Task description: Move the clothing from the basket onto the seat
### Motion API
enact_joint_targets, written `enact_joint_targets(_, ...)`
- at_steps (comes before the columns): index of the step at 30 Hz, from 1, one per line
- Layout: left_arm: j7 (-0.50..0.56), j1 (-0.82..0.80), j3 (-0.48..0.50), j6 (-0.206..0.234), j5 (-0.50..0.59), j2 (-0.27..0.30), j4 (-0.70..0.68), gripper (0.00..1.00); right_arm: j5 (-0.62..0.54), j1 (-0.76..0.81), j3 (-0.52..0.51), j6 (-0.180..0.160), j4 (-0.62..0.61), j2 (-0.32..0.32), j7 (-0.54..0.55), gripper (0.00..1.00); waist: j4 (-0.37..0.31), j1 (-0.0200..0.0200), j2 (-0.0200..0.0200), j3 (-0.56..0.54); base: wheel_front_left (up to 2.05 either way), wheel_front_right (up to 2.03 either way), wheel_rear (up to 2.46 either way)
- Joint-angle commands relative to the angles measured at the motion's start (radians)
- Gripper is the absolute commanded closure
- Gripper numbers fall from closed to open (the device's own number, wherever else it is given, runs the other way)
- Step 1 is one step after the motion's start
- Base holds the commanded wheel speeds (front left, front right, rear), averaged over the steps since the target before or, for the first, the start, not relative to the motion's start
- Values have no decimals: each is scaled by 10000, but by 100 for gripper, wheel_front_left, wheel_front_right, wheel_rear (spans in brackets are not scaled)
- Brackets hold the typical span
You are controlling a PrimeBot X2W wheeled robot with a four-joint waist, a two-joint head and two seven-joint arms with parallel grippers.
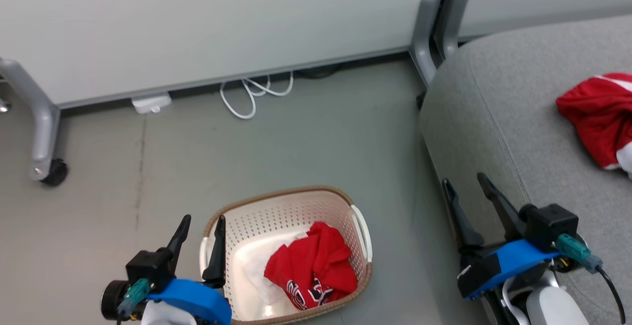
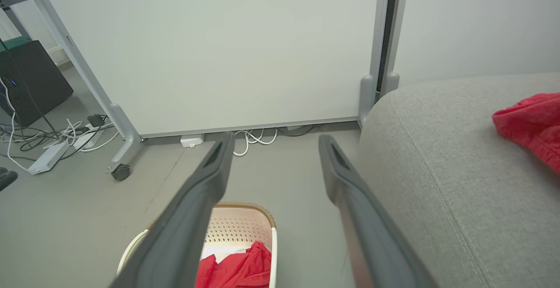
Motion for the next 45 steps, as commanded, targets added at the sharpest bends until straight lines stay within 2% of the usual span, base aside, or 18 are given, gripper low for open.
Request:
enact_joint_targets(1,-29,-374,-174,-15,-76,35,285,0,-53,-320,133,1,26,-10,-70,0,-538,-1,0,703,0,0,0)
enact_joint_targets(10,38,-1965,-1052,-15,-551,209,2539,0,101,-1420,968,1,334,62,-467,0,-1599,-1,0,2367,0,0,0)
enact_joint_targets(13,492,-2848,-1308,-15,-901,271,3750,0,274,-1848,1333,1,474,80,-729,0,-1956,-1,0,3138,0,0,0)
enact_joint_targets(19,1212,-4052,-1350,-14,-1229,410,5233,0,683,-2384,1732,1,571,82,-1137,0,-2318,-1,0,4317,0,0,0)
enact_joint_targets(27,1364,-5021,-1355,26,-1304,528,6301,0,1097,-2988,2182,1,794,82,-1512,0,-2499,-1,0,5347,0,0,0)
enact_joint_targets(37,1672,-5729,-1091,449,-1635,593,7458,0,1427,-3454,2559,1,986,80,-1922,0,-2902,-1,0,6117,0,0,0)
enact_joint_targets(41,1985,-5921,-942,790,-1824,624,7791,0,1530,-3500,2634,1,1039,80,-1955,0,-3027,-1,0,6333,0,0,0)
enact_joint_targets(45,2181,-6010,-756,833,-2084,576,7953,0,1620,-3580,2677,1,1051,80,-1987,0,-3139,-1,0,6514,0,0,0)
